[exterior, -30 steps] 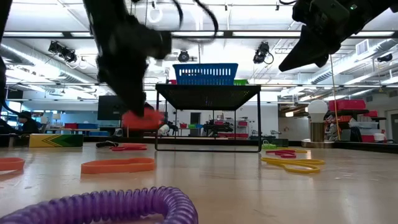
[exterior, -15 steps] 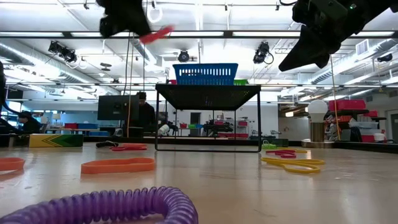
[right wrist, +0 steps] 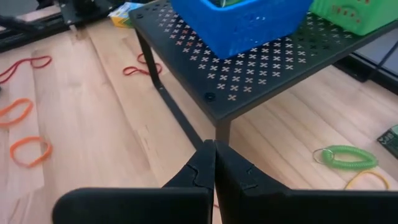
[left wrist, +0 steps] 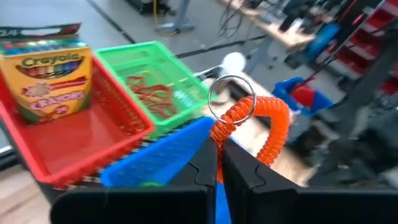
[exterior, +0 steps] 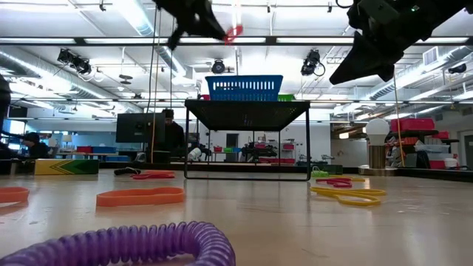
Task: Pick & Place Office Desk Supplies
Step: Put the orange spring keychain into the blue bin on the shelf
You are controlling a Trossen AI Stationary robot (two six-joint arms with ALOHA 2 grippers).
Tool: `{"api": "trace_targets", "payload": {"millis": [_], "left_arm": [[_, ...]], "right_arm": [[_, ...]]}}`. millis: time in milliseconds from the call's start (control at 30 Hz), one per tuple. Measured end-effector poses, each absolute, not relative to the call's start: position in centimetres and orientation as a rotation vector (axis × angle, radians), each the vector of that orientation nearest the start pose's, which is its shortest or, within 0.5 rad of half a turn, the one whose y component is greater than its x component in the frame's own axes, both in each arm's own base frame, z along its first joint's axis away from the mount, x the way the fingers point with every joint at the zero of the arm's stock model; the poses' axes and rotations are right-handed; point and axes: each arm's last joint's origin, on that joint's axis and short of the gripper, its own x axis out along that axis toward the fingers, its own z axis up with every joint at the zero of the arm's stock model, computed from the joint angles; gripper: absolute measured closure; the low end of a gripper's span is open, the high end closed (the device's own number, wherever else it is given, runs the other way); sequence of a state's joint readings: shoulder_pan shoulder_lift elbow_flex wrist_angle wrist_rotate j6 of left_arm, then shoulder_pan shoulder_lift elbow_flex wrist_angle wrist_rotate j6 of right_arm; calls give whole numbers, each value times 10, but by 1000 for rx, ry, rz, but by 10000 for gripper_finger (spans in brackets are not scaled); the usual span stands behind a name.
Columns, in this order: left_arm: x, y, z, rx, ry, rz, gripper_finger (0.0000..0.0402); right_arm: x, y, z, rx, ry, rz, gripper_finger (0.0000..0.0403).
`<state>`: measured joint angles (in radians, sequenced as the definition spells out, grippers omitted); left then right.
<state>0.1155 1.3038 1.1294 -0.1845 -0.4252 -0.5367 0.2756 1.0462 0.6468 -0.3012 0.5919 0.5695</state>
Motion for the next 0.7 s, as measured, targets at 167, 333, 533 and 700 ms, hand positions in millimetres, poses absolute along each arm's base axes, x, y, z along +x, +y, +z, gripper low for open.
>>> {"api": "trace_targets", "payload": {"millis": [167,333,533,700], "left_arm": [[301,73,322,-457,301,583,389],[325,83,312,-363,429,556,389],[349,94,301,-265,614,533,389],[359,98,294,-265,663,438,388]], "right_arm": [[203,40,233,257,518,-491,396],[203,40,233,278,503,-516,396],[203,40,233,281,500,-521,396],[203,39,233,279,492,-539,396]]}}
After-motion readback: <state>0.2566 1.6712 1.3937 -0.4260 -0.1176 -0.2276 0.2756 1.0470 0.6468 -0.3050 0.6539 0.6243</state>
